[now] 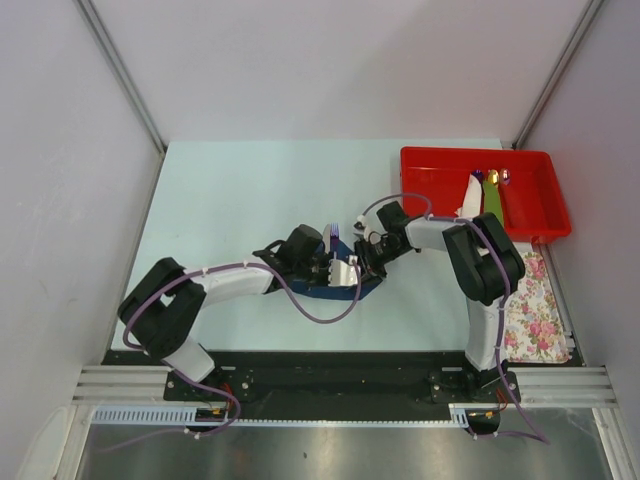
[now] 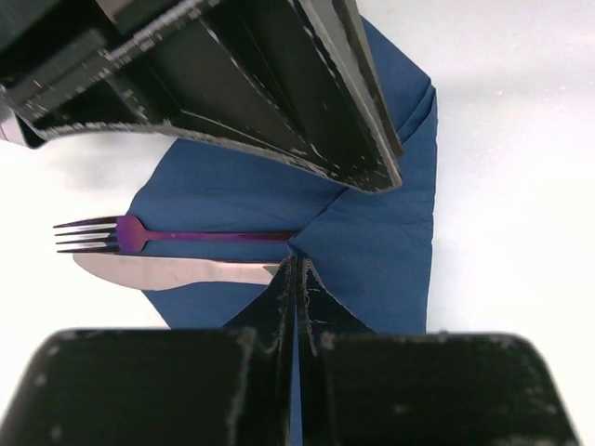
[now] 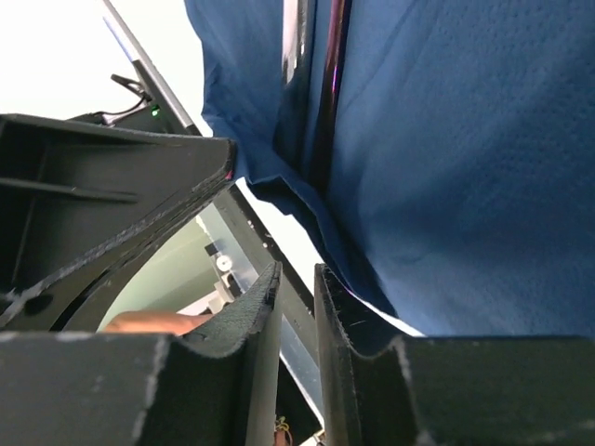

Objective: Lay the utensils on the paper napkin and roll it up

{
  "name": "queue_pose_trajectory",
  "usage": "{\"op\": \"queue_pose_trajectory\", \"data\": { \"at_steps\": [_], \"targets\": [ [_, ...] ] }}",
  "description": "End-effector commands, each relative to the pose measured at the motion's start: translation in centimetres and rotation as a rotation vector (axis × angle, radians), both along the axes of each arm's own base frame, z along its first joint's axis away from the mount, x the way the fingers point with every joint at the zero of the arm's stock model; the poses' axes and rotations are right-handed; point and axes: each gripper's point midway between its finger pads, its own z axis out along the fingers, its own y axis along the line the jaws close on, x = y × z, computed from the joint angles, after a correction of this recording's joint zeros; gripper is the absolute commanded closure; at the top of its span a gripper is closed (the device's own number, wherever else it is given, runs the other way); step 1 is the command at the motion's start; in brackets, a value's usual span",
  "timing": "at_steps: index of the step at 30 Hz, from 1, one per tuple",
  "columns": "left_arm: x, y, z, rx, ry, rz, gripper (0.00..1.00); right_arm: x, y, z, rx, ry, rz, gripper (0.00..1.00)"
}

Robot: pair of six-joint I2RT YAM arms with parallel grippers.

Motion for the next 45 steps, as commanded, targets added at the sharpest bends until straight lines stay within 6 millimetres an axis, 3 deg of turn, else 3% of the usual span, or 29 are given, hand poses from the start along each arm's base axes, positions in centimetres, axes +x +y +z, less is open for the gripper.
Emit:
{"op": "queue_pose_trajectory", "data": {
  "at_steps": [1, 5, 9, 13, 14, 16, 21, 26, 40, 45],
  "targets": [
    [1.2, -0.6, 0.8, -0.003, -0.034, -0.001, 1.00, 1.2, 1.2, -0.2, -0.007, -0.055, -0.012, 0.75],
    [1.6, -0.5, 0.5, 0.012, -0.036, 0.009, 1.00, 1.7, 1.3, -1.3, -0.055, -0.083, -0.029, 0.77],
    [1.8, 0.0, 0.7, 0.025, -0.023, 0.056, 0.98, 2.3, 1.0, -2.9, -0.138, -0.111, -0.041, 0.87],
    [2.1, 0.9, 4.4, -0.077, 0.073, 0.158, 0.47, 2.5, 0.8, -3.4, -0.187, -0.144, -0.029, 0.91],
    [1.9, 1.9, 4.8, -0.096, 0.147, 0.214, 0.42, 2.6, 0.7, -3.6, -0.198, -0.147, -0.027, 0.91],
    [1.1, 2.1, 6.8, -0.164, 0.213, 0.222, 0.35, 2.5, 0.7, -3.6, -0.205, -0.156, -0.019, 0.91],
    [-1.4, 3.2, 6.7, -0.199, 0.487, 0.364, 0.36, 2.5, 0.2, -4.0, -0.242, -0.173, -0.014, 0.92],
    [-2.0, 3.4, 5.0, -0.282, 0.784, 0.530, 0.37, 2.7, 0.1, -4.1, -0.254, -0.184, -0.013, 0.92],
    [-1.7, 4.2, -0.7, -0.219, 0.955, 0.718, 0.42, 2.8, -0.2, -4.2, -0.269, -0.193, -0.007, 0.92],
    [-1.7, 4.5, -1.9, -0.196, 0.999, 0.760, 0.57, 2.8, -0.3, -4.2, -0.274, -0.197, -0.007, 0.92]
  ]
}}
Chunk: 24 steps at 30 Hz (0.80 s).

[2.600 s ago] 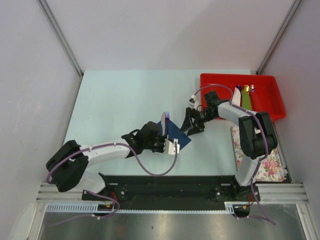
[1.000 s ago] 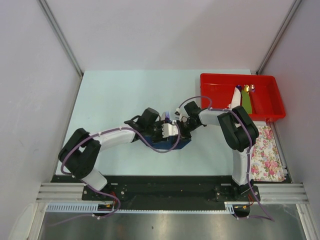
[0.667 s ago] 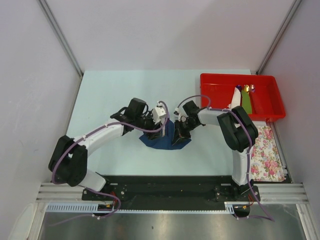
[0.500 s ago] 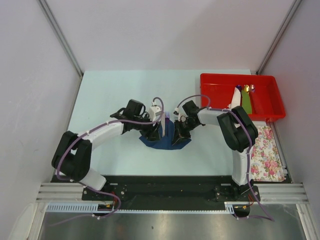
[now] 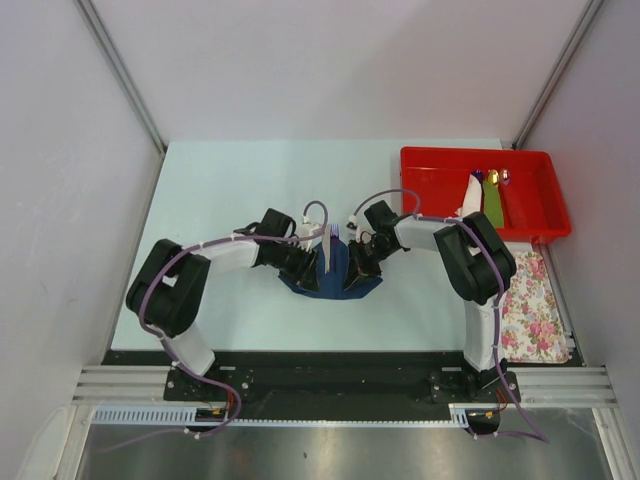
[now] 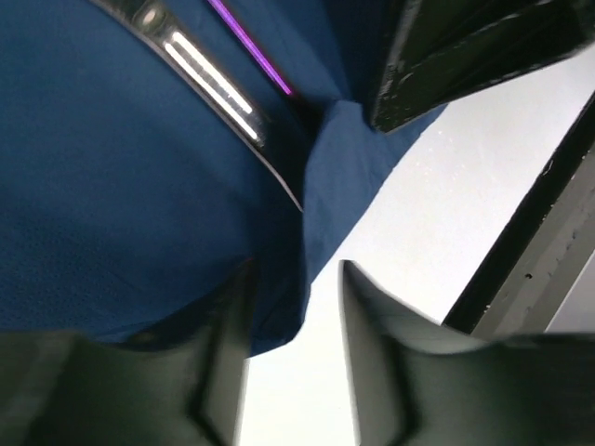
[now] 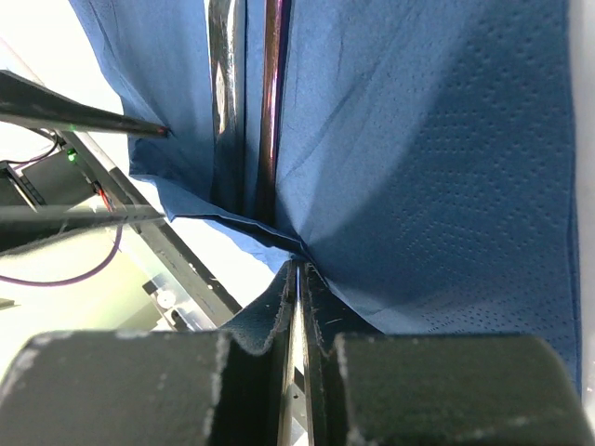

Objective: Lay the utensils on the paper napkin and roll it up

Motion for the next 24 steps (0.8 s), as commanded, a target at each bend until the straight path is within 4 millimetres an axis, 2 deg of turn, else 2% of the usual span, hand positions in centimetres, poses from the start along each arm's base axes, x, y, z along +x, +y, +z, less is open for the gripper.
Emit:
{"op": "queue_pose_trajectory", "data": {
  "at_steps": [1, 4, 8, 9, 12, 16, 24],
  "targets": [
    [0.6, -0.3, -0.1, -0.024, 0.045, 0.035, 0.59, 1.5, -0.9, -1.2, -0.082, -0.092, 0.001, 0.92],
    [0.6, -0.2, -0.5, -0.014, 0.063, 0.039, 0.67, 1.5, -1.0, -1.1, -0.083, -0.095, 0.001, 0.92],
    [0.7, -0.3, -0.9, -0.008, 0.089, 0.046, 0.84, 1.6, -0.9, -0.7, -0.077, -0.104, 0.015, 0.91],
    [0.7, -0.2, -1.1, 0.003, 0.094, 0.053, 0.90, 1.7, -0.6, -0.2, -0.065, -0.119, 0.024, 0.90],
    [0.8, 0.2, -1.9, 0.037, 0.111, 0.067, 0.99, 1.8, -0.2, 0.9, -0.037, -0.137, 0.032, 0.88],
    [0.8, 0.5, -2.5, 0.065, 0.135, 0.083, 1.00, 1.9, 0.5, 2.3, -0.010, -0.160, 0.040, 0.88],
    [1.0, 0.9, -3.1, 0.098, 0.147, 0.111, 1.00, 1.8, 1.3, 1.6, -0.017, -0.159, 0.048, 0.88]
  ]
}}
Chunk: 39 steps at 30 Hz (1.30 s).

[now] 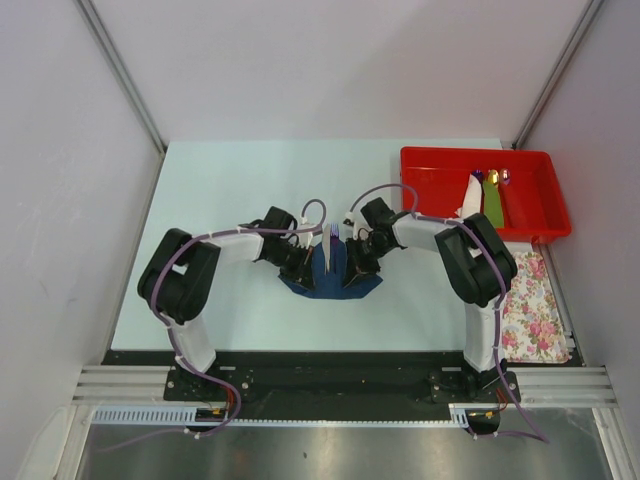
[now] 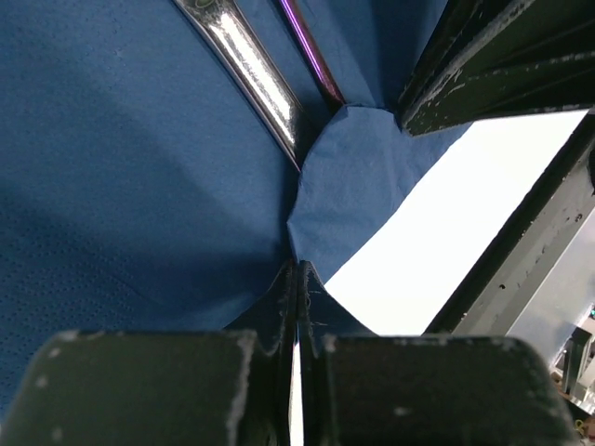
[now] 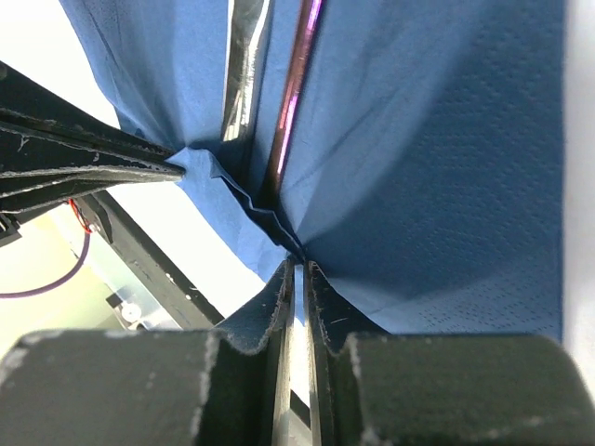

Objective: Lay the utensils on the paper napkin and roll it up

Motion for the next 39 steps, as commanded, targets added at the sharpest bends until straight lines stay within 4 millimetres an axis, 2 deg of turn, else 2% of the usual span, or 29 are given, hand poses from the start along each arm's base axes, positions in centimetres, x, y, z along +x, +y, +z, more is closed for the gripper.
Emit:
{"op": "queue_pose_trajectory", "data": {
  "at_steps": [1, 7, 10, 12, 16, 17, 19, 22, 26, 28, 31, 32, 39],
  "targets": [
    [0.9, 0.9, -1.6, 0.075, 0.001, 0.036, 1.00, 1.2, 1.2, 1.1, 0.015, -0.077, 0.016, 0.88],
    [1.3, 1.0, -1.7, 0.096, 0.009, 0.058, 0.99, 0.9, 0.6, -1.1, -0.043, -0.057, 0.005, 0.88],
    [1.6, 1.3, -1.6, 0.112, 0.001, 0.071, 0.87, 1.1, 0.0, -1.7, -0.081, -0.069, 0.005, 0.89],
    [1.8, 1.5, -1.3, 0.111, -0.009, 0.076, 0.82, 1.3, -0.2, -1.8, -0.098, -0.080, 0.006, 0.89],
    [1.9, 1.0, 1.1, -0.009, -0.047, 0.075, 0.66, 1.4, -0.6, -2.1, -0.119, -0.080, 0.004, 0.89],
    [2.2, 0.9, 2.3, -0.044, -0.082, 0.079, 0.64, 1.5, -0.7, -2.1, -0.123, -0.081, 0.001, 0.89],
    [2.5, 1.4, 2.6, -0.056, -0.098, 0.107, 0.60, 1.5, -0.8, -2.0, -0.127, -0.083, 0.000, 0.89],
    [2.7, 1.5, 3.1, -0.056, -0.113, 0.109, 0.60, 1.6, -0.7, -1.8, -0.126, -0.089, 0.002, 0.89],
    [2.8, 0.4, 4.7, -0.125, -0.150, 0.080, 0.56, 1.5, -0.6, -1.8, -0.122, -0.084, 0.005, 0.89],
    [2.7, 0.1, 4.7, -0.132, -0.150, 0.072, 0.50, 1.4, -0.6, -2.0, -0.124, -0.078, 0.005, 0.89],
    [2.8, -0.5, 4.3, -0.135, -0.129, 0.073, 0.48, 1.5, -0.6, -1.9, -0.121, -0.081, 0.002, 0.89],
    [2.9, -0.7, 3.8, -0.131, -0.121, 0.075, 0.47, 1.5, -0.5, -1.8, -0.117, -0.080, 0.004, 0.89],
    [3.1, -2.9, 3.1, -0.165, -0.079, 0.072, 0.49, 1.5, -0.6, -1.9, -0.121, -0.080, 0.005, 0.88]
  ]
}}
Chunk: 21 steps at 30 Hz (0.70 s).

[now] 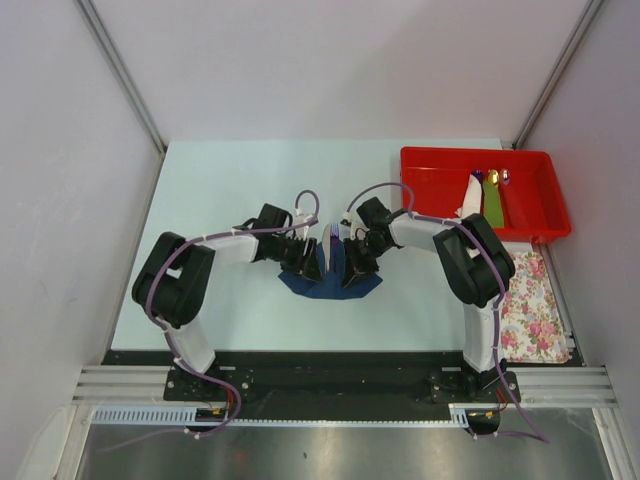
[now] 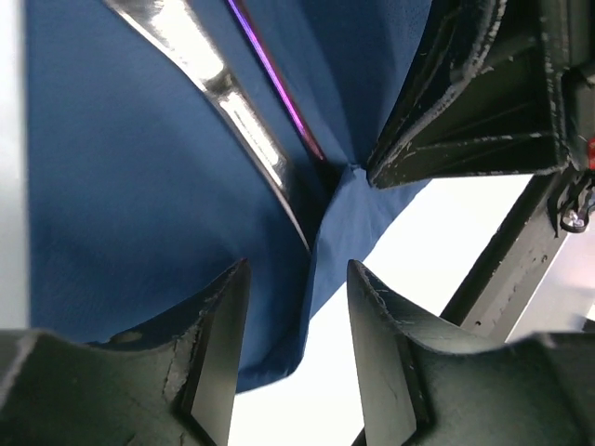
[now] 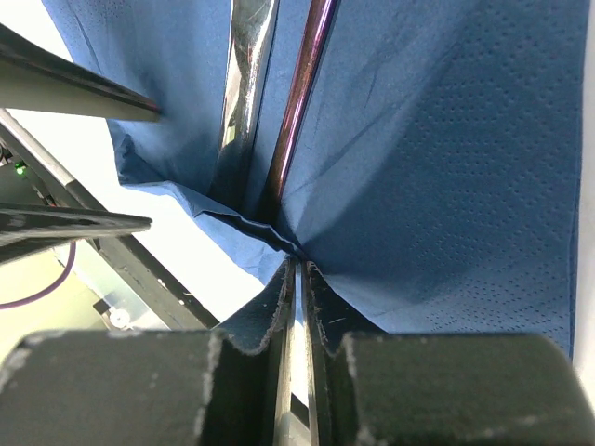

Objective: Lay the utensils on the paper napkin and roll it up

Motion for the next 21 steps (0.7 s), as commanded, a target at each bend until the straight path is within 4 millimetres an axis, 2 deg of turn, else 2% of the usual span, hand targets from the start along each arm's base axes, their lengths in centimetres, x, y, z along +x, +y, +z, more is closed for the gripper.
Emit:
{"op": "queue_pose_trajectory", "data": {
  "at_steps": [1, 8, 9, 16, 19, 21],
  "targets": [
    [0.9, -2.4, 1.0, -0.076, -0.009, -0.017, 0.50, 1.4, -0.5, -1.7, -0.066, -0.062, 0.005, 0.88],
    [1.6, -3.2, -0.1, -0.082, 0.038, 0.033, 0.59, 1.7, -0.5, -1.5, -0.063, -0.070, 0.003, 0.88],
    [1.7, -3.1, -0.7, -0.063, 0.048, 0.045, 0.65, 1.7, -0.4, -1.4, -0.063, -0.070, 0.005, 0.88],
    [1.8, -2.1, -2.1, 0.019, 0.078, 0.079, 0.83, 2.1, -0.2, -0.3, -0.052, -0.081, 0.005, 0.85],
    [1.6, -1.6, -2.7, 0.056, 0.090, 0.086, 0.87, 2.3, -0.1, 0.9, -0.027, -0.075, 0.004, 0.76],
    [1.5, -1.4, -3.1, 0.069, 0.099, 0.086, 0.90, 2.4, -0.3, 2.2, -0.011, -0.082, -0.005, 0.62]
  ]
}}
